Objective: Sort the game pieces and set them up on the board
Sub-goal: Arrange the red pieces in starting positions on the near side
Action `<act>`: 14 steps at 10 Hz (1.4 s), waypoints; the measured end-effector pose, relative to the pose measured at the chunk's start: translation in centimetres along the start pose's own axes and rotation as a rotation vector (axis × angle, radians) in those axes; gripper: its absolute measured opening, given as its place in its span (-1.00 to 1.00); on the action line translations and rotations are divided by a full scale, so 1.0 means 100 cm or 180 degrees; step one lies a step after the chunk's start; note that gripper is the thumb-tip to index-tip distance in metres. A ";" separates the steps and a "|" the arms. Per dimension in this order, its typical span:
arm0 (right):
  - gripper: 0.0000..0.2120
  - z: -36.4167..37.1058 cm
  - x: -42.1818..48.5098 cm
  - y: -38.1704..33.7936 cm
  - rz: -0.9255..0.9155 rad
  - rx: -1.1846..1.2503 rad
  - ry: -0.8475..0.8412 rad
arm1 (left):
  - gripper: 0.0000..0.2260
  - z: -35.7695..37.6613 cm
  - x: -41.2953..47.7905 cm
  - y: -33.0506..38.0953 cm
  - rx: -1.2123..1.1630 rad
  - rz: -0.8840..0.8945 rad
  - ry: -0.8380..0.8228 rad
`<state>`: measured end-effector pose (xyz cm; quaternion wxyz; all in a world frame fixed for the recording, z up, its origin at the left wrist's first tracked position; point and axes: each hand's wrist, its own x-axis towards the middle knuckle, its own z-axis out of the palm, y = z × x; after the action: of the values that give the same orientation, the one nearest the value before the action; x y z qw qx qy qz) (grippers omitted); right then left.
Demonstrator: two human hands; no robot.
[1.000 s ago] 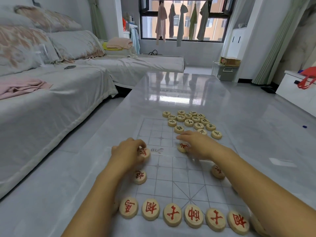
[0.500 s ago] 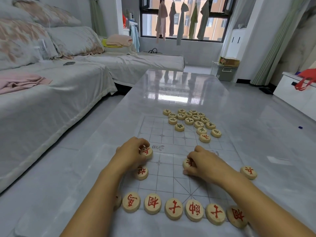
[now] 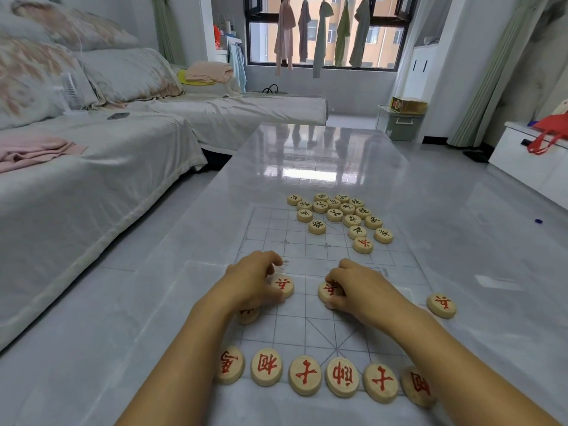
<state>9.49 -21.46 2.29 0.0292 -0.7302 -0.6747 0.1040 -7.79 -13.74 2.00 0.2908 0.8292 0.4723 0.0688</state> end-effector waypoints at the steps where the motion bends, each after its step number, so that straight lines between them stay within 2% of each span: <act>1: -0.61 0.002 -0.001 0.000 0.0014 0.0009 0.0043 | -0.56 0.005 0.002 0.004 0.0125 -0.0084 0.0051; 3: -0.60 0.000 -0.002 -0.001 0.0023 0.0039 0.0021 | -0.64 0.008 0.002 0.007 0.0320 -0.0012 0.0121; 14: -0.53 0.000 -0.004 -0.005 0.0140 0.0221 -0.0119 | -0.62 0.007 -0.001 0.008 0.0338 0.0056 0.0065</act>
<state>8.97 -21.82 2.47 0.0396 -0.7413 -0.6548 0.1416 -6.98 -14.45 1.89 0.2409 0.8469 0.4709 0.0546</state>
